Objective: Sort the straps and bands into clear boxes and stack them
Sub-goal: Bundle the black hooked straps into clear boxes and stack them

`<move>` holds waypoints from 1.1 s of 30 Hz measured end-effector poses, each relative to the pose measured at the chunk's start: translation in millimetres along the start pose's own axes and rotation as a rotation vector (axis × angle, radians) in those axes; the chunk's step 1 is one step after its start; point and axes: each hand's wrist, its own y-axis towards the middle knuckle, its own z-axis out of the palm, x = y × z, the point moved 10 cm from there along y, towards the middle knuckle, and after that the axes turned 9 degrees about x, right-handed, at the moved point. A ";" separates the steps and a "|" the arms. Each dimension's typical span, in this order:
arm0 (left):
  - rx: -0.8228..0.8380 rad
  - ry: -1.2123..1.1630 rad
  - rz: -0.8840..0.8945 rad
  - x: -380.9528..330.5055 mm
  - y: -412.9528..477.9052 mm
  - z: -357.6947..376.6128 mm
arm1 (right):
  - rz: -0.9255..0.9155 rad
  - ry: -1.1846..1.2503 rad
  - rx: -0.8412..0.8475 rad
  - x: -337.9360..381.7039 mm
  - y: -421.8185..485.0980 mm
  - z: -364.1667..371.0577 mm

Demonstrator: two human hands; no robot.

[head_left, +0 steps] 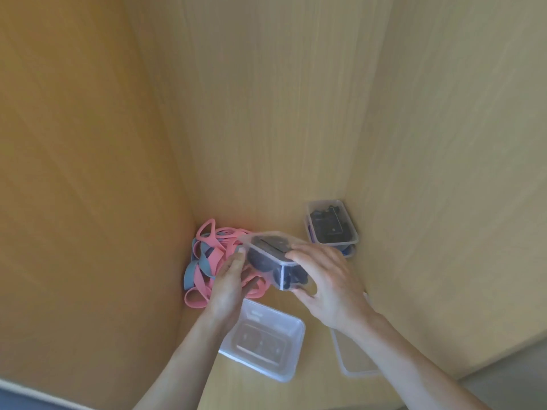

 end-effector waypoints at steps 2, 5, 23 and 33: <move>-0.101 0.163 0.045 -4.0 -3.5 -16.5 | -0.012 -0.084 -0.058 -8.1 0.0 2.3; -0.146 0.457 0.107 -0.8 -12.9 -35.6 | 0.037 -0.158 -0.170 -30.8 0.5 1.7; 0.159 1.101 0.013 63.4 -56.0 -48.9 | 0.496 -0.368 0.061 -154.8 35.1 26.1; 0.141 1.015 -0.057 87.9 -60.1 -71.1 | 0.573 -0.304 0.131 -167.8 29.4 27.3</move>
